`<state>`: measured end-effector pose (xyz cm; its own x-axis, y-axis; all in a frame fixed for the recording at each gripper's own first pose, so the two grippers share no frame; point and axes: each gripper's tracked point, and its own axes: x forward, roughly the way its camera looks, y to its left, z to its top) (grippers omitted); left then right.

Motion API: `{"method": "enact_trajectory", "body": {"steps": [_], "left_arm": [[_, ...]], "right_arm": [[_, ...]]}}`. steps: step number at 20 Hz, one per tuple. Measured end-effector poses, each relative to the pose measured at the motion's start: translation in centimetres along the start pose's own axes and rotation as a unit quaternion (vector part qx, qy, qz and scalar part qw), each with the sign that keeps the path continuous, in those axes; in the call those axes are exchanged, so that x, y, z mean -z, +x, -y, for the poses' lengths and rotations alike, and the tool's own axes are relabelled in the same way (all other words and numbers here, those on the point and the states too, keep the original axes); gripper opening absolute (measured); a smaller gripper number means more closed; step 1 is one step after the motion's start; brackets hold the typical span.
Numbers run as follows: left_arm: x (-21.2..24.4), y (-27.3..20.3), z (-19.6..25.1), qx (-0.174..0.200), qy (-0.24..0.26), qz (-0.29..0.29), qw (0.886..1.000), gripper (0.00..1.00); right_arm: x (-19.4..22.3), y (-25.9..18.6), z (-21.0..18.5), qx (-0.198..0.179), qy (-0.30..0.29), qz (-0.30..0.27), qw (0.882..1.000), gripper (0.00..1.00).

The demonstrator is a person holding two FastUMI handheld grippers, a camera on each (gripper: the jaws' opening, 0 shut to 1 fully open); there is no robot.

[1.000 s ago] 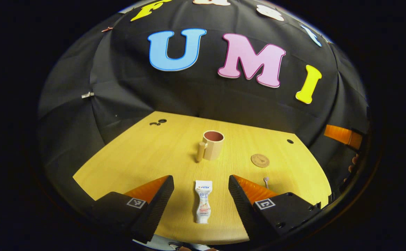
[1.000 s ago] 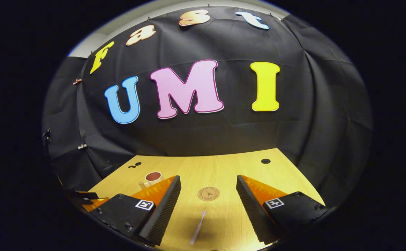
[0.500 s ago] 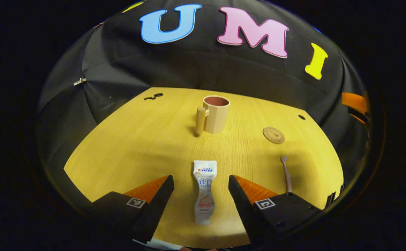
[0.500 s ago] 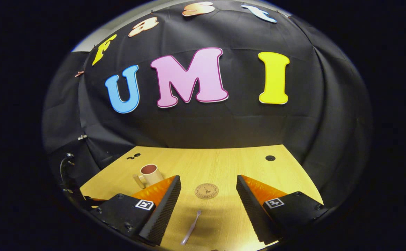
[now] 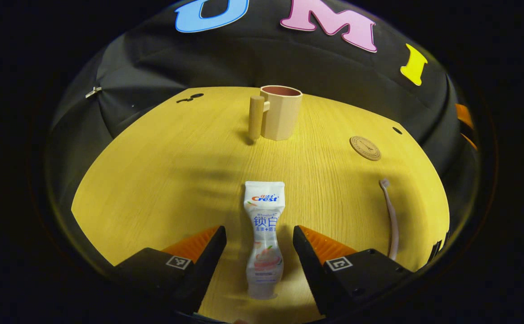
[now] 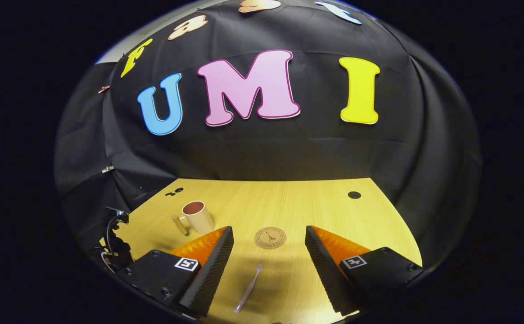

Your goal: Put the toothbrush and toothpaste on the desktop into the cup, then pick up the cup and place it on the coaster on the desktop.

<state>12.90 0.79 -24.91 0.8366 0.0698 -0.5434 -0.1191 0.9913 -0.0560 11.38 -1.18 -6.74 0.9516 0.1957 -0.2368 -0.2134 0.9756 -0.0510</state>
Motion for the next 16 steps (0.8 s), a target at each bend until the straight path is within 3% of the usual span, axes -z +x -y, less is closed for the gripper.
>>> {"method": "enact_trajectory", "body": {"steps": [1,2,4,6,9,12,16], "left_arm": [[0.0,0.3,-0.1,-0.003,0.003,-0.002,1.000,0.84],[-0.1,0.3,-0.2,-0.006,0.010,0.000,1.000,0.87],[0.4,0.7,-0.7,-0.020,0.036,-0.007,0.999,0.83],[0.0,0.9,0.0,-0.011,0.049,0.000,0.999,0.61],[0.1,0.9,0.4,-0.023,0.062,0.004,0.998,0.38],[0.0,0.9,0.8,-0.031,0.083,0.007,0.996,0.31],[0.3,0.4,1.1,-0.011,0.065,0.008,0.998,0.25]], "right_arm": [[0.2,0.0,-0.1,-0.001,-0.001,-0.003,1.000,0.98],[0.4,0.1,-0.1,-0.002,-0.001,-0.005,1.000,0.98],[0.6,0.1,-0.2,-0.003,-0.001,-0.005,1.000,0.98],[1.4,0.4,-0.3,-0.005,-0.001,-0.014,1.000,0.98],[3.0,1.0,-0.9,-0.008,0.000,-0.036,0.999,0.98],[4.3,1.0,-1.2,-0.012,-0.005,-0.059,0.998,0.98],[5.5,1.0,-1.9,-0.022,-0.013,-0.079,0.997,0.99]]}}
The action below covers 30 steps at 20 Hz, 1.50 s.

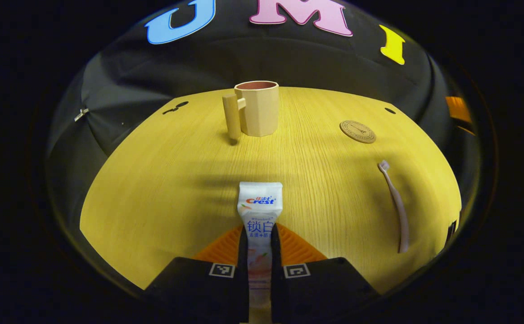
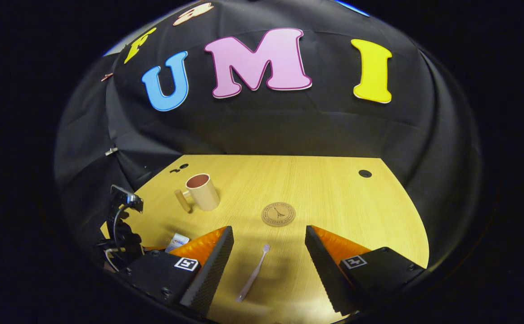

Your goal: Put the toothbrush and toothpaste on the desktop into the cup, then pick up the cup and place it on the coaster on the desktop.

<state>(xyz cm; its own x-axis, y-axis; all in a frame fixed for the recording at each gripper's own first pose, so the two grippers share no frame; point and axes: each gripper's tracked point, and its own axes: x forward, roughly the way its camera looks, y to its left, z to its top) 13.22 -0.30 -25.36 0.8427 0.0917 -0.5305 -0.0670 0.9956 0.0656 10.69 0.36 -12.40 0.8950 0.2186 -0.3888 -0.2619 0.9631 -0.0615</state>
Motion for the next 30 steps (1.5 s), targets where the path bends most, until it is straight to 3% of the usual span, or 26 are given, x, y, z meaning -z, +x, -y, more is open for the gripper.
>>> {"method": "enact_trajectory", "body": {"steps": [11,12,13,19,24,25,29,30], "left_arm": [[-0.2,-6.8,-1.6,0.010,-0.076,0.034,0.996,0.22],[-0.4,-7.3,-1.9,0.010,-0.084,0.037,0.996,0.17],[-0.8,-8.2,-2.4,0.008,-0.089,0.039,0.995,0.22],[-1.8,-12.0,-4.9,-0.015,-0.061,0.070,0.996,0.22],[-0.8,-13.3,-5.5,-0.004,-0.045,0.063,0.997,0.22],[-0.5,-13.4,-5.6,-0.001,-0.043,0.058,0.997,0.27],[0.4,-14.1,-6.1,0.005,-0.038,0.049,0.998,0.17],[0.7,-14.1,-6.1,0.007,-0.037,0.048,0.998,0.22]], "right_arm": [[2.1,2.0,-2.1,-0.011,-0.008,-0.038,0.999,0.99],[2.2,2.1,-2.1,-0.009,-0.009,-0.040,0.999,0.99],[2.6,2.2,-2.1,-0.005,-0.010,-0.044,0.999,0.98],[5.9,3.7,-1.0,0.038,-0.008,-0.086,0.995,0.98],[10.9,4.5,-1.4,0.057,-0.011,-0.154,0.986,0.99],[11.8,4.5,-1.5,0.061,-0.009,-0.162,0.985,0.99],[14.9,4.2,-2.2,0.072,0.012,-0.193,0.978,0.99],[15.5,4.2,-2.3,0.074,0.011,-0.199,0.977,0.99]]}}
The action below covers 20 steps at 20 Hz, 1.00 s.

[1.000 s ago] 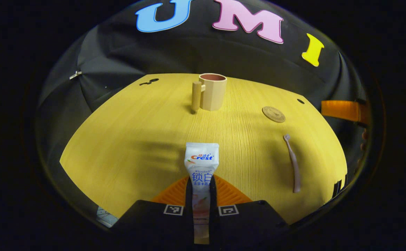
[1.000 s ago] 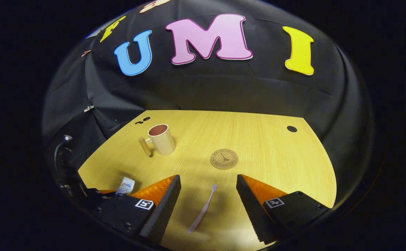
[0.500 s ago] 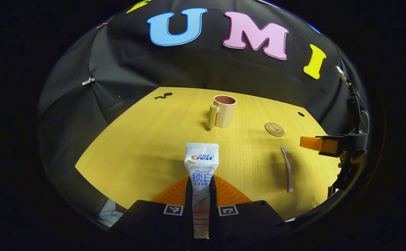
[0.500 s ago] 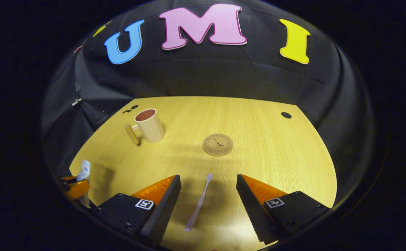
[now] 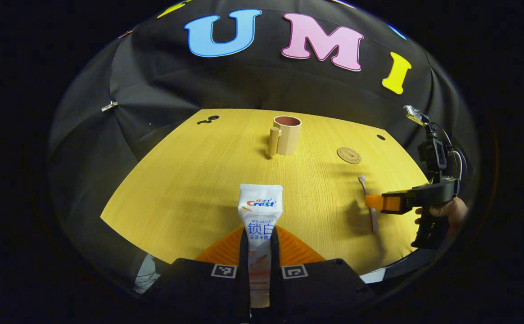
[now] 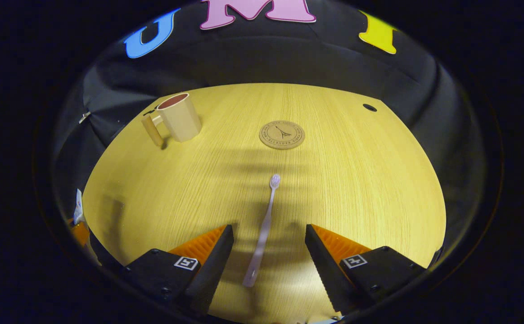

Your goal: Put the toothbrush and toothpaste on the desktop into the cup, then pick up the cup and place it on the coaster on the desktop.

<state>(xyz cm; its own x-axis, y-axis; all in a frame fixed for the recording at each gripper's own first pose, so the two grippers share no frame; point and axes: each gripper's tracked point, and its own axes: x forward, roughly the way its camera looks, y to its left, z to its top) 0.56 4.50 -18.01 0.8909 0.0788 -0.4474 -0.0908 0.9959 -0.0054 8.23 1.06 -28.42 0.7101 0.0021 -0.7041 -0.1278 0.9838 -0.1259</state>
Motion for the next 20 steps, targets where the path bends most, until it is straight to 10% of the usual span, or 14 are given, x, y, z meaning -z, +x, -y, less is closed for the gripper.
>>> {"method": "enact_trajectory", "body": {"steps": [8,12,20], "left_arm": [[1.4,-1.0,0.4,0.014,0.018,-0.007,1.000,0.17],[1.4,-0.7,0.9,0.021,0.013,-0.009,1.000,0.27],[1.3,0.4,2.3,0.033,0.015,-0.013,0.999,0.22]], "right_arm": [[1.5,0.8,-0.5,0.002,-0.007,-0.026,1.000,0.91],[1.4,1.2,-0.5,0.002,-0.008,-0.037,0.999,0.38],[1.8,0.7,-2.3,-0.072,-0.089,-0.064,0.991,0.07]]}}
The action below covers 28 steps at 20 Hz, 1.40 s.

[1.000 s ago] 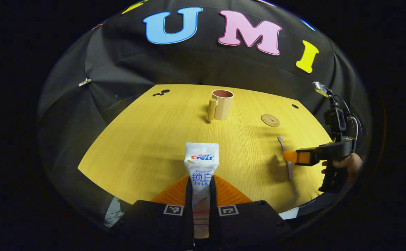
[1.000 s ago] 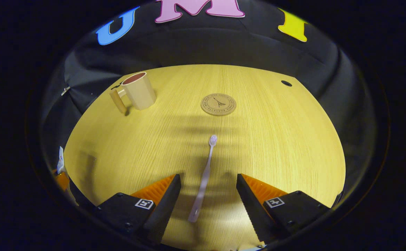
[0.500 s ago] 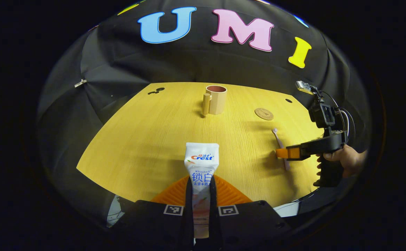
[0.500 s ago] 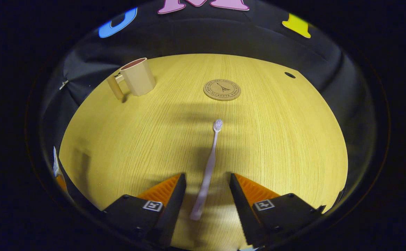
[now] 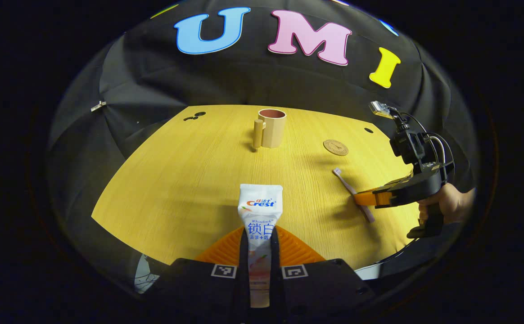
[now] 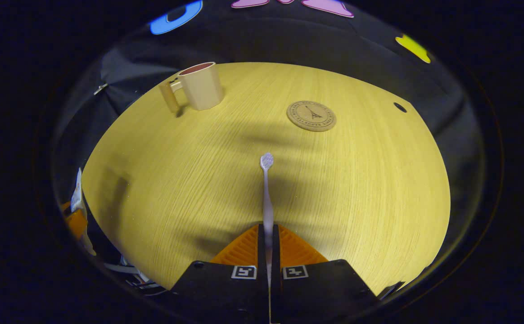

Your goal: Put the toothbrush and toothpaste on the desktop into the cup, then pick up the cup and place it on the coaster on the desktop.

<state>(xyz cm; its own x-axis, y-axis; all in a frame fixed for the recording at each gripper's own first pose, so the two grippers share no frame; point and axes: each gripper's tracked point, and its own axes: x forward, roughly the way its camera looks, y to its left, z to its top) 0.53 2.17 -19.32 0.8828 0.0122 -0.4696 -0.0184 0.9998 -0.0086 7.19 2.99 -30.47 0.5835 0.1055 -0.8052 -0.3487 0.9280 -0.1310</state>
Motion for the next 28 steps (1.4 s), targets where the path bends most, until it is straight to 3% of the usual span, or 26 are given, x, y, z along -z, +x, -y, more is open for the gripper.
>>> {"method": "enact_trajectory", "body": {"steps": [8,11,12,13,18,21,22,28], "left_arm": [[-4.4,1.3,-0.7,-0.006,-0.024,0.032,0.999,0.22],[-8.7,1.8,-1.2,-0.014,-0.023,0.068,0.997,0.22],[-10.2,2.0,-1.1,-0.012,-0.025,0.081,0.996,0.27],[-11.9,2.2,-1.1,-0.012,-0.026,0.094,0.995,0.22],[-20.0,4.2,-0.1,-0.005,-0.010,0.158,0.987,0.22],[-24.6,6.5,1.2,0.009,-0.027,0.186,0.982,0.26],[-25.9,7.4,1.6,0.011,-0.032,0.195,0.980,0.22],[-33.0,13.2,3.1,0.020,-0.036,0.239,0.970,0.22]], "right_arm": [[-0.9,-3.1,1.9,-0.016,0.022,0.035,0.999,0.05],[-1.6,-4.7,2.8,-0.028,0.037,0.051,0.998,0.05],[-1.7,-5.0,3.3,-0.028,0.046,0.054,0.997,0.05],[-1.9,-5.3,3.8,-0.030,0.056,0.055,0.996,0.05],[-2.6,-6.4,5.3,-0.042,0.109,0.058,0.991,0.05],[-3.1,-7.2,5.8,-0.056,0.116,0.067,0.989,0.05],[-3.0,-7.4,5.9,-0.058,0.116,0.066,0.989,0.05],[-2.6,-8.3,6.3,-0.074,0.127,0.054,0.988,0.05]]}}
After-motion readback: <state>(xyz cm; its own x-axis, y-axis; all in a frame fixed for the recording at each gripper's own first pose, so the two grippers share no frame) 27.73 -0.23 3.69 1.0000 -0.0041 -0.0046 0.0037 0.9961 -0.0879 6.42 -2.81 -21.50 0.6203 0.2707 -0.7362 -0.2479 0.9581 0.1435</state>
